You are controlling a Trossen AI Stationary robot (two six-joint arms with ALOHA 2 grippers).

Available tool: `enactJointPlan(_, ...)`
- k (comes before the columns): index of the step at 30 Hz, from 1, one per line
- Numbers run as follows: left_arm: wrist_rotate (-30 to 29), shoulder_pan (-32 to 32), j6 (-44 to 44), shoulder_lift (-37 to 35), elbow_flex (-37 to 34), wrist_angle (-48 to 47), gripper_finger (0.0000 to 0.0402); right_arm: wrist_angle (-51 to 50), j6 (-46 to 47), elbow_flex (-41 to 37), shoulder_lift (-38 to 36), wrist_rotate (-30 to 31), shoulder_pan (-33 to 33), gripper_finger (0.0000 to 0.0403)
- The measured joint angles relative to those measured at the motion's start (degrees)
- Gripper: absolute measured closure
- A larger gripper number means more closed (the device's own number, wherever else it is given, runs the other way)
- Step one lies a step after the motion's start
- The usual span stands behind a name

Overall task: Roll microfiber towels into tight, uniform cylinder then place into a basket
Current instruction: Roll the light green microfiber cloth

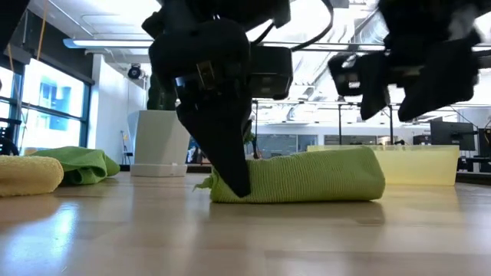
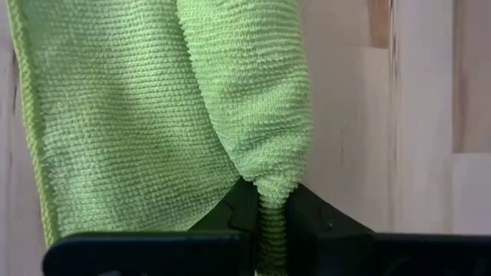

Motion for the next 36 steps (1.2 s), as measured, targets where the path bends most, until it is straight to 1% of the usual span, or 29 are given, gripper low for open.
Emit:
enactJointPlan(3, 2.49, 0.81, -1.27, 0.03, -0.91, 3.09, 0.0383, 4.32, -2.23, -1.08, 1.63, 8.93, 3.93, 0.0265)
enactJointPlan(5, 3.38, 1.08, -1.78, 0.07, -1.41, 5.13, 0.0383, 5.18, -2.66, -1.32, 3.27, 14.33, 5.45, 0.0265)
enactJointPlan(6, 3.63, 1.09, -2.11, 0.07, -1.52, 5.65, 0.0383, 5.44, -2.58, -1.33, 4.31, 15.99, 5.87, 0.0265)
enactJointPlan(8, 4.13, 1.09, -2.37, 0.07, -1.48, 6.70, 0.0381, 5.57, -2.21, -1.33, 6.63, 17.01, 6.15, 0.0265)
enactJointPlan(11, 4.12, 1.09, -3.19, 0.11, -1.46, 6.91, 0.0381, 6.77, -1.70, -1.36, 9.52, 17.02, 6.15, 0.0265)
enactJointPlan(14, 4.06, 1.20, -4.43, 0.11, -1.46, 6.83, 0.0380, 7.92, 0.76, -1.35, 11.10, 16.39, 6.11, 0.0265)
enactJointPlan(19, 4.04, 1.42, -6.35, 0.11, -1.46, 6.95, 0.0376, 7.57, 4.55, -1.29, 12.50, 13.36, 4.59, 0.0265)
enactJointPlan(22, 4.01, 1.42, -7.64, 0.11, -1.46, 6.95, 0.0363, 7.28, 6.96, -1.16, 13.29, 10.60, 3.54, 0.0263)
enactJointPlan(26, 3.99, 1.40, -8.34, 0.11, -1.44, 6.95, 0.0334, 7.45, 8.85, -1.11, 14.27, 7.79, 2.37, 0.0243)
enactJointPlan(31, 3.74, 1.29, -6.96, -0.58, -1.47, 6.89, 0.0296, 7.11, 10.28, -1.10, 14.50, 7.11, 1.88, 0.0204)
enactJointPlan(33, 3.30, 1.34, -5.54, -1.51, -1.62, 5.80, 0.0287, 7.05, 10.42, -1.14, 14.60, 7.09, 1.89, 0.0194)
enactJointPlan(36, 2.85, 1.48, -4.05, -3.54, -1.77, 3.95, 0.0282, 6.99, 12.00, -1.12, 15.06, 6.97, 1.87, 0.0191)
